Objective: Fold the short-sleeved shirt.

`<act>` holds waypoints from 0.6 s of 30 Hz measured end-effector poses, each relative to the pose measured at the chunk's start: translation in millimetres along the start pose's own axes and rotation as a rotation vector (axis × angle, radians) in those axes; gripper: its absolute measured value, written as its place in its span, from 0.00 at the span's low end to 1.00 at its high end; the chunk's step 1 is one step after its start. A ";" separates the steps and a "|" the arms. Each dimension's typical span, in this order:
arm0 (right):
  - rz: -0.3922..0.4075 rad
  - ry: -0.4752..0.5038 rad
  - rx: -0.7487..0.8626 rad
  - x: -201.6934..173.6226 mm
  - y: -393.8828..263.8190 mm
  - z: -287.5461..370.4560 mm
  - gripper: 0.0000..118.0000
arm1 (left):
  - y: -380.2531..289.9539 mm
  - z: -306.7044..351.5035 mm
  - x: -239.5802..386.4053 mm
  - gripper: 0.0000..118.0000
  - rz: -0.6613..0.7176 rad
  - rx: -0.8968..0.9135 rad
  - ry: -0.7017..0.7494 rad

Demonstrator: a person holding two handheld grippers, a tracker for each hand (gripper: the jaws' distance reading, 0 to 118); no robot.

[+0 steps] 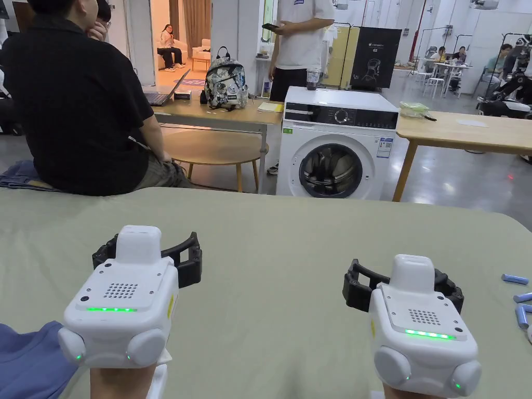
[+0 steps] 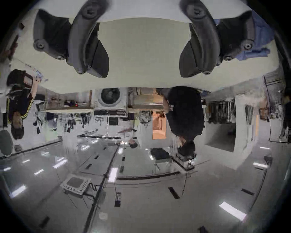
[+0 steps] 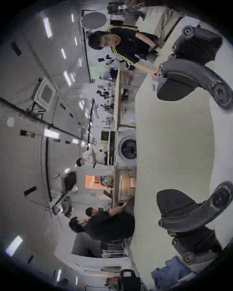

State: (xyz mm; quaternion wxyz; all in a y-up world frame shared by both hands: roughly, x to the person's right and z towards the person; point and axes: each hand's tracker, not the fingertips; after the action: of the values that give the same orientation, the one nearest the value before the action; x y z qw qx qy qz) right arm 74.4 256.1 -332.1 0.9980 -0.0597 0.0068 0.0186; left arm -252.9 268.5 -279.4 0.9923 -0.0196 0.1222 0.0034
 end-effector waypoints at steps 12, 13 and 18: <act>-0.039 -0.021 0.010 -1.1 -0.3 4.6 0.11 | 5.4 8.7 9.6 0.27 -0.053 0.015 0.018; -0.049 -0.016 0.004 -0.6 0.3 4.9 0.02 | 6.1 8.6 9.6 0.20 -0.059 0.013 0.023; -0.056 -0.016 0.001 1.3 1.6 8.0 0.00 | 7.6 6.5 5.2 0.00 -0.031 -0.024 0.027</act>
State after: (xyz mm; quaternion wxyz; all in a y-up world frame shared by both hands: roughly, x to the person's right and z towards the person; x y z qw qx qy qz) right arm 75.7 258.7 -324.3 0.9982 -0.0590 -0.0029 -0.0089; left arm -246.4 276.4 -274.6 0.9902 -0.0335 0.1353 -0.0107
